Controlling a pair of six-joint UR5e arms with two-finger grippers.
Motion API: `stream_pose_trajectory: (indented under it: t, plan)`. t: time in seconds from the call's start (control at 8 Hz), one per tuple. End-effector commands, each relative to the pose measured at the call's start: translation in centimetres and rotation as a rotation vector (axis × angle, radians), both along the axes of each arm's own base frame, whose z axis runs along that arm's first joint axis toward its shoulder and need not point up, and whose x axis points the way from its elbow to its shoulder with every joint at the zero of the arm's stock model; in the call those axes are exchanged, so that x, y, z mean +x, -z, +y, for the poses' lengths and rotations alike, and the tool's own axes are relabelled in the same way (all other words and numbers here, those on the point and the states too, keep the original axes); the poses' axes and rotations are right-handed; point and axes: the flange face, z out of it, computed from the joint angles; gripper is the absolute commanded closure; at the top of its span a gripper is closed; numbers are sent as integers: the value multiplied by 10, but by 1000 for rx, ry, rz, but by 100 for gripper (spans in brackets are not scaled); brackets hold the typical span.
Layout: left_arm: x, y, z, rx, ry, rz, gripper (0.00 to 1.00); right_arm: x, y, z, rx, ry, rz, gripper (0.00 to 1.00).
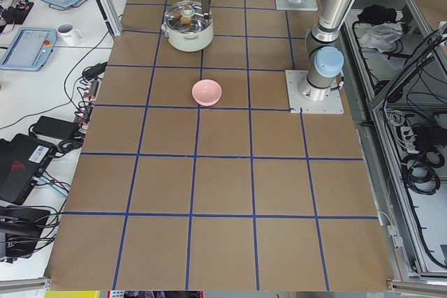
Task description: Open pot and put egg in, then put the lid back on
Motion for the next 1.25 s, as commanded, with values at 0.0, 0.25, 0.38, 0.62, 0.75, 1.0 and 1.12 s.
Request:
stream_pose_trajectory:
  t: [0.0, 0.25, 0.38, 0.62, 0.75, 1.0, 1.12]
  plan:
    - [0, 0, 0, 0, -2, 0, 0, -33, -35, 29, 0, -4, 13, 0]
    - [-1, 0, 0, 0, -3, 0, 0, -39, -21, 39, 42, 4, 25, 0]
    - [-1, 0, 0, 0, -8, 2, 0, -55, -26, 43, 38, 29, 58, 0]
    - [-2, 0, 0, 0, -6, 2, 0, -91, -23, 37, 44, 35, 48, 0]
    - [-2, 0, 0, 0, -6, 2, 0, -98, -20, 35, 46, 28, 56, 0]
    - [-1, -19, 12, -30, -5, -7, 0, -97, -12, 35, 60, 23, 57, 0]
    - [-2, -20, 13, -33, -3, 2, 0, -98, -8, 34, 66, 23, 60, 0]
